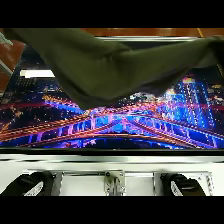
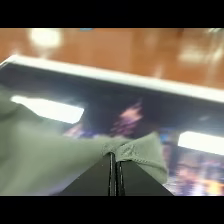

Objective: Fold the shirts.

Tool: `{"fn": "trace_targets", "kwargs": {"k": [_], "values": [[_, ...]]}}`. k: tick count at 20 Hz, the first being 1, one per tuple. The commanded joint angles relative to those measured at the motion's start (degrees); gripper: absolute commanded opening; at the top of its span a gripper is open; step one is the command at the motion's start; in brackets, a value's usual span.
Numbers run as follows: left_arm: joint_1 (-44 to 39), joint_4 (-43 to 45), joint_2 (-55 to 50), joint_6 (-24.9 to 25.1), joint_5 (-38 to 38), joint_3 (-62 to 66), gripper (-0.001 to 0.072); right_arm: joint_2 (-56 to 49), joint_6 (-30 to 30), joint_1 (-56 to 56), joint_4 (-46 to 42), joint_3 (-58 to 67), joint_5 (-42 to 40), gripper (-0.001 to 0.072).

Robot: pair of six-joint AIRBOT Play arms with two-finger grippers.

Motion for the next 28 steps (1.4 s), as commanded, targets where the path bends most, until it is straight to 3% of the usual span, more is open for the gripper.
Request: {"fn": "trace_targets", "kwargs": {"k": [1,4,6,9,11,14,18,22,24,25,26,27,28], "values": [[1.7,12.17,3.21,-6.25,-11.37,0.94,0.0039,3.56,3.93,-0.07,-9.77,1.84,4.79,0.0069],[1.79,11.56,3.5,-6.21,-12.48,0.94,0.0039,3.41,4.13,-0.04,-9.51,1.84,2.23,0.0069],[1.79,11.61,3.21,-5.2,-12.02,0.92,0.004,3.06,4.13,-0.07,-10.03,1.84,-7.04,0.0069],[1.81,11.87,1.53,-2.12,-12.28,0.17,0.0039,0.33,4.17,-0.07,-10.67,1.84,-28.24,0.0069],[1.68,10.97,0.83,-2.12,-14.51,-3.58,0.0039,-4.11,7.63,-0.07,-10.27,1.84,-39.82,0.0068],[0.68,10.16,1.16,-2.43,-18.45,-16.15,0.0039,-13.38,12.55,-0.04,-3.5,1.84,-44.68,0.0069],[-4.2,6.73,1.2,-6.43,-15.52,-38.38,0.0039,-29.11,12.46,0.09,9.79,1.84,-32.22,0.0069],[-10.47,0.94,1.16,-11.23,-3.65,-53.29,0.0039,-44.7,12.48,1.46,11.02,1.81,-4.44,0.007],[-12.41,0.35,1.09,-12.98,0.59,-55.43,0.004,-51.41,12.48,1.49,11.3,1.81,6.29,0.007],[-12.55,0.26,1.09,-13.29,2.32,-55.47,0.004,-53.83,12.24,1.44,11.3,1.84,9.38,0.0105],[-12.5,0.2,1.22,-13.25,4.17,-55.41,0.004,-55.06,12.2,1.38,11.3,1.84,10.67,0.0271],[-12.11,0.66,1.29,-13.25,5.49,-55.21,0.0039,-55.25,11.61,0.96,11.3,1.84,10.95,0.0541],[-11.43,0.83,1.29,-13.22,6.25,-54.8,0.004,-54.51,10.16,0.31,11.41,1.86,11.13,0.0599]]}}
